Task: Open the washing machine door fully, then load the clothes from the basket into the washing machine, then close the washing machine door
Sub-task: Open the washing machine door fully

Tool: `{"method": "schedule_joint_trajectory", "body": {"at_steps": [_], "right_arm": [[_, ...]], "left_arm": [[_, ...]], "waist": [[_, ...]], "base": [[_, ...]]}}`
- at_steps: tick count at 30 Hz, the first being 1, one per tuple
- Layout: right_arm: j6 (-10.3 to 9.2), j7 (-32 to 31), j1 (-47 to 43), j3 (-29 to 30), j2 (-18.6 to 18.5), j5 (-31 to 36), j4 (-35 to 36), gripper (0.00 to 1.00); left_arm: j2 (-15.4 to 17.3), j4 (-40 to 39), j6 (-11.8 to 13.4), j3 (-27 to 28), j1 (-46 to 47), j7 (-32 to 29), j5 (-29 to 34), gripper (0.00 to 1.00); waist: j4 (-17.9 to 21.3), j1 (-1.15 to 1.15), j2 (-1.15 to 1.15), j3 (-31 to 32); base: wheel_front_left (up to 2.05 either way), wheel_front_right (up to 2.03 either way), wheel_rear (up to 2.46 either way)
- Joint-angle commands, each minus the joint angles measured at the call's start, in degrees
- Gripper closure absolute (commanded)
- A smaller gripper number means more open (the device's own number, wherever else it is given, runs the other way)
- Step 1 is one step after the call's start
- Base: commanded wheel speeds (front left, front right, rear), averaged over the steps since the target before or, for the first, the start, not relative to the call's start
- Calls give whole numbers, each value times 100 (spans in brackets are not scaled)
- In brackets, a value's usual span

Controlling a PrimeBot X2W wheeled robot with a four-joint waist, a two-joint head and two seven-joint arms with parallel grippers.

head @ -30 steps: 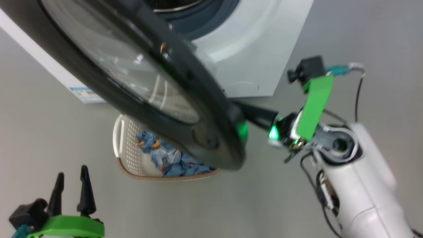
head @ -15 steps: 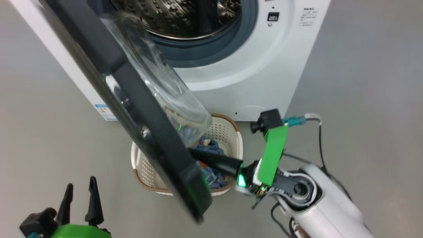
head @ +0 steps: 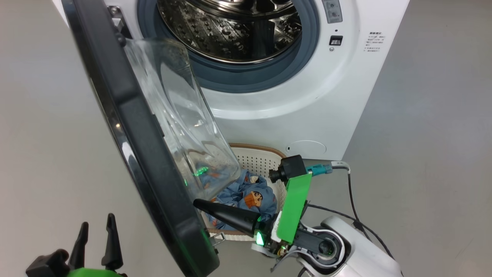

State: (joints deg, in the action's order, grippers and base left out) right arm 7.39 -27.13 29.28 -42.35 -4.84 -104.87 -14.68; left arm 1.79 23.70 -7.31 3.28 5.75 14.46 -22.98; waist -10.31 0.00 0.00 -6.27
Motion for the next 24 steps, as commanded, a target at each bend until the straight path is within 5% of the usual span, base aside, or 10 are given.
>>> {"method": "schedule_joint_trajectory", "body": {"at_steps": [1, 24], "right_arm": [[10, 88, -30, -145, 196, -38, 137, 100], [10, 1107, 240, -576, 196, -205, -307, 100]], "left_arm": [[110, -112, -18, 155, -16, 54, -41, 0], [110, -117, -18, 159, -24, 54, -125, 0]], "waist": [[-15, 0, 0, 25], [-79, 0, 0, 133]], "base": [[0, 0, 0], [0, 0, 0]]}}
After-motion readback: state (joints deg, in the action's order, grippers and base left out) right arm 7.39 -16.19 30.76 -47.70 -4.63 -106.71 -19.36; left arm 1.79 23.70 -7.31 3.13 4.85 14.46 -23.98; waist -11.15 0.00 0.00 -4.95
